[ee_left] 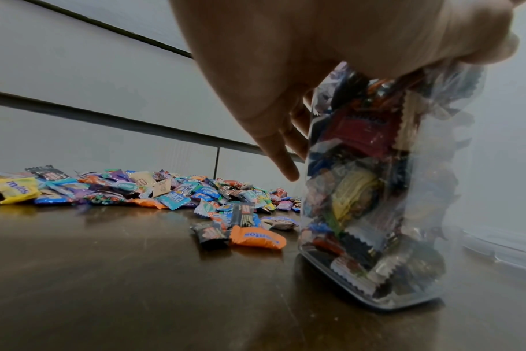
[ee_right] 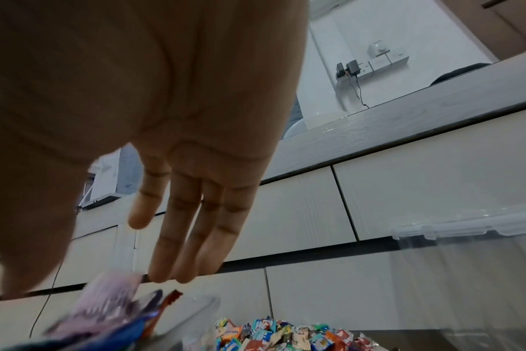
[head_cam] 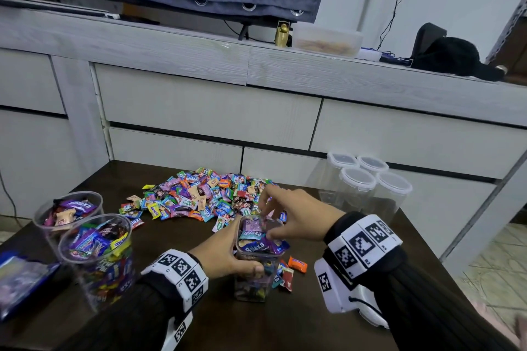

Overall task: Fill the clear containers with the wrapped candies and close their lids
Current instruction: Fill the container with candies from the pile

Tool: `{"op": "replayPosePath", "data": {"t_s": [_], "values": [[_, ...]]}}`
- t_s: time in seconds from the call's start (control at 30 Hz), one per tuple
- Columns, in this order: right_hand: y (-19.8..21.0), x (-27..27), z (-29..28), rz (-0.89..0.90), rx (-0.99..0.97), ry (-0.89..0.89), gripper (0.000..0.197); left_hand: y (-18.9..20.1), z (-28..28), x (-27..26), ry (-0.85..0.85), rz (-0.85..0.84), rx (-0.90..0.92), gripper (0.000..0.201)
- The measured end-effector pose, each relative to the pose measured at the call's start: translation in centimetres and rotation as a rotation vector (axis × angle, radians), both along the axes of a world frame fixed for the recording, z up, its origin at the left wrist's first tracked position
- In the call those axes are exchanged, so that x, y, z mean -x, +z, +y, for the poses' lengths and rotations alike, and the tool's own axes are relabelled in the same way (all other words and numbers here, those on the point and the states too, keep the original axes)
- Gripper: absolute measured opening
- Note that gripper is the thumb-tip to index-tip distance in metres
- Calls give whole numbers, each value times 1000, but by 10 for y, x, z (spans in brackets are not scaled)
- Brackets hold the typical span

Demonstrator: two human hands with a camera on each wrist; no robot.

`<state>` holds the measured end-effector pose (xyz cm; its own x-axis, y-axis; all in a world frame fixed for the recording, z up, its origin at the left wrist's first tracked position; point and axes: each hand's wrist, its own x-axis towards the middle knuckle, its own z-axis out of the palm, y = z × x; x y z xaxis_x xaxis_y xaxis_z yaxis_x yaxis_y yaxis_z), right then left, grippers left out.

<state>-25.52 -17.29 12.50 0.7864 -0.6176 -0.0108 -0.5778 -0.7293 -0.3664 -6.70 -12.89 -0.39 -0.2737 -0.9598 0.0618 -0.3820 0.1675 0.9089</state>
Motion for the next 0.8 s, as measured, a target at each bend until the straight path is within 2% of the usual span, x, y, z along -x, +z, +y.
{"op": "replayPosePath", "data": {"t_s": [0.03,0.13,0.17,0.27,0.33,0.47,0.6,0.8], "values": [[1,0,1,-6,-20,-13,49,-1,-1,0,-10,-1,-1,86],[-2,-5,6,65,-32,-16,58,-2,-3,-2,18,-44,-20,116],[-5,-8,7,114,6,-4,56,-3,-4,-3,21,-42,-13,115],[-16,-17,11,201,111,8,46,-2,-3,-2,5,-22,-25,91],[-18,-19,12,205,134,-4,46,-2,-3,-2,14,-8,-32,92],[-9,-13,13,65,42,-39,50,-2,-2,-2,18,-32,-15,97],[-8,-13,16,107,74,39,31,1,1,-1,40,-59,2,84],[-27,-16,20,37,131,21,22,-1,3,1,73,-43,41,76]]}}
